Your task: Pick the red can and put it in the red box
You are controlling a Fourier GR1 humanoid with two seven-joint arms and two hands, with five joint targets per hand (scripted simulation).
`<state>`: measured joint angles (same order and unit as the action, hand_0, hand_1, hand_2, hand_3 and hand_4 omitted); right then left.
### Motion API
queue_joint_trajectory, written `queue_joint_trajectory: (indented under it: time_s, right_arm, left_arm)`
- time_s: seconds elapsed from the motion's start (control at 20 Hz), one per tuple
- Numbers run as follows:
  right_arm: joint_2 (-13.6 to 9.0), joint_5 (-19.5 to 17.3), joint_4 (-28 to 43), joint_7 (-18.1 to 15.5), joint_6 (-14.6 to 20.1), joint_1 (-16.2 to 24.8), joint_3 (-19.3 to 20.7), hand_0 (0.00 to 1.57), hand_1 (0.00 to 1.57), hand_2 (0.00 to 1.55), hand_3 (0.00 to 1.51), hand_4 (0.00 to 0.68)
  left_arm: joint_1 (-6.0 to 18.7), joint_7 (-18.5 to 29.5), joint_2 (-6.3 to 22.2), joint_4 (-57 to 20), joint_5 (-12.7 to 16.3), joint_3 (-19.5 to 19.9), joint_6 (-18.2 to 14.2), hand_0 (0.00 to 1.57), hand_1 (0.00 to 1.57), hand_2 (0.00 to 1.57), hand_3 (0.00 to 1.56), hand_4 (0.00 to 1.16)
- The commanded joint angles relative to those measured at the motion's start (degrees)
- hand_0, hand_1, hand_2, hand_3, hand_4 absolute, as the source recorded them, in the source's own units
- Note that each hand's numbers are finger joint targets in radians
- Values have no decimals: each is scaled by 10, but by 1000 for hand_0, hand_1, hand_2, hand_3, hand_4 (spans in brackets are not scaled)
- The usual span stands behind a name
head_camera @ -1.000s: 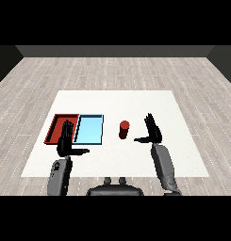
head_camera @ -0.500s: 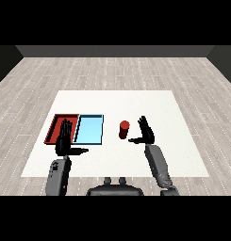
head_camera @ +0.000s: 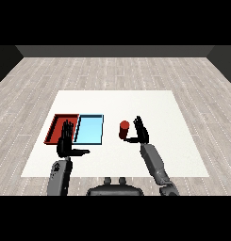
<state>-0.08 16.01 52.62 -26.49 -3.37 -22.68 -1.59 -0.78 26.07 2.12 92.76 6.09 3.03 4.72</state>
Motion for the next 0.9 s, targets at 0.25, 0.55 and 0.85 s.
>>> queue_joint_trajectory:
  time_s: [0.25,0.55,0.85]
  right_arm:
    - [1,29,-108,-30,-17,-60,6,0,0,0,0,0]
    - [1,37,-63,-1,5,-47,-21,0,0,0,0,0]
    - [1,76,-154,-48,39,-93,-50,0,0,0,0,0]
  left_arm:
    - [5,9,9,-5,19,13,19,0,0,0,0,0]
    - [17,37,-12,-45,-9,-4,0,0,0,0,0,0]
    - [-6,-54,2,74,17,-5,-1,0,0,0,0,0]
